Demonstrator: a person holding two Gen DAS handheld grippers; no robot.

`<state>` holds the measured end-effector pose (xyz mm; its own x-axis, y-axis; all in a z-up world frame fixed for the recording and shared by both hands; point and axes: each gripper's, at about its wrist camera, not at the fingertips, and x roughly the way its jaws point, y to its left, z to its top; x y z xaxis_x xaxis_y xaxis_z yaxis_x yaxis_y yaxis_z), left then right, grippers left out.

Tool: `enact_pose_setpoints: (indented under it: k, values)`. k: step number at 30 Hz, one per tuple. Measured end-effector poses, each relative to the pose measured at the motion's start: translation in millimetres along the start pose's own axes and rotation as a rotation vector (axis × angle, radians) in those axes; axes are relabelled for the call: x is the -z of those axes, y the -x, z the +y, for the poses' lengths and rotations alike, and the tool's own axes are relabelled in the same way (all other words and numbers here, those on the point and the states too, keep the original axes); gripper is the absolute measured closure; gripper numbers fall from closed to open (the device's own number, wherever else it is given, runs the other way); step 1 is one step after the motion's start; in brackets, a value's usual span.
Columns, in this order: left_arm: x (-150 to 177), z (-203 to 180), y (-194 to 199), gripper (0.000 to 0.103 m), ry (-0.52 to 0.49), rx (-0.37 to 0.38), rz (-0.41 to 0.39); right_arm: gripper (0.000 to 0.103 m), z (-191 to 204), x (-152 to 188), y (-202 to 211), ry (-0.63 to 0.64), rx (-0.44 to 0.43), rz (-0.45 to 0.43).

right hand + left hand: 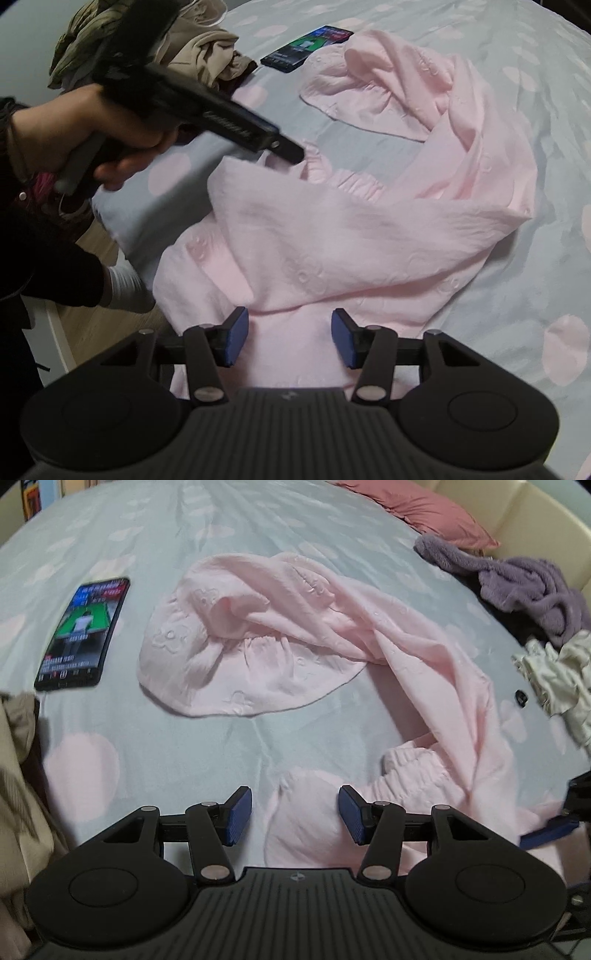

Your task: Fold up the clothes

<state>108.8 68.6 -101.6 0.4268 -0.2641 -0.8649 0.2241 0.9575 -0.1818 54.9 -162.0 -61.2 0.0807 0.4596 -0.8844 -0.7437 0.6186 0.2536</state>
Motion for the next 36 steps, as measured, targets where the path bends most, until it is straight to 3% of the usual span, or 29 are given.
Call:
enact_pose_setpoints:
  k: [4, 8, 9, 11, 14, 20, 23, 31, 33, 36]
  values:
    - [-3.5, -5.8, -9.6, 0.053, -0.049, -0.009, 0.021, 0.049, -3.1, 4.2, 4.3, -0.007, -0.004, -0.013]
    - [1.5, -13.2, -16.4, 0.093, -0.056, 0.064, 0.108, 0.048, -3.7, 6.5, 9.2, -0.002, 0.004, -0.021]
    - [2.3, -15.7, -14.1, 0.100, -0.067, 0.076, 0.111, 0.048, -4.2, 6.6, 10.6, 0.000, 0.007, -0.023]
    - [2.8, -21.3, -3.6, 0.100, -0.102, 0.090, 0.088, 0.048, -6.0, 5.3, 12.7, 0.000, 0.015, -0.028]
    - [1.9, -24.4, 24.3, 0.100, -0.113, 0.107, 0.000, 0.048, -8.2, 0.1, 18.2, -0.002, 0.028, -0.048]
    - [4.7, -24.0, 120.8, 0.100, -0.175, 0.198, -0.362, 0.048, -12.0, -20.0, 47.8, -0.031, 0.053, -0.173]
    - [4.2, -21.8, 168.2, 0.100, -0.179, 0.210, -0.493, 0.048, -16.1, -30.2, 63.9, -0.053, 0.056, -0.248]
    - [0.3, -17.2, 265.7, 0.100, -0.177, 0.240, -0.725, 0.047, -8.7, -55.9, 102.2, -0.043, 0.031, -0.442]
    - [-2.2, -14.4, 275.3, 0.100, -0.129, 0.280, -0.749, 0.046, -3.0, -61.8, 109.4, -0.039, 0.011, -0.479]
    - [-4.7, -26.3, 269.2, 0.100, -0.154, 0.313, -0.728, 0.044, 6.1, -66.4, 117.0, -0.033, -0.030, -0.517]
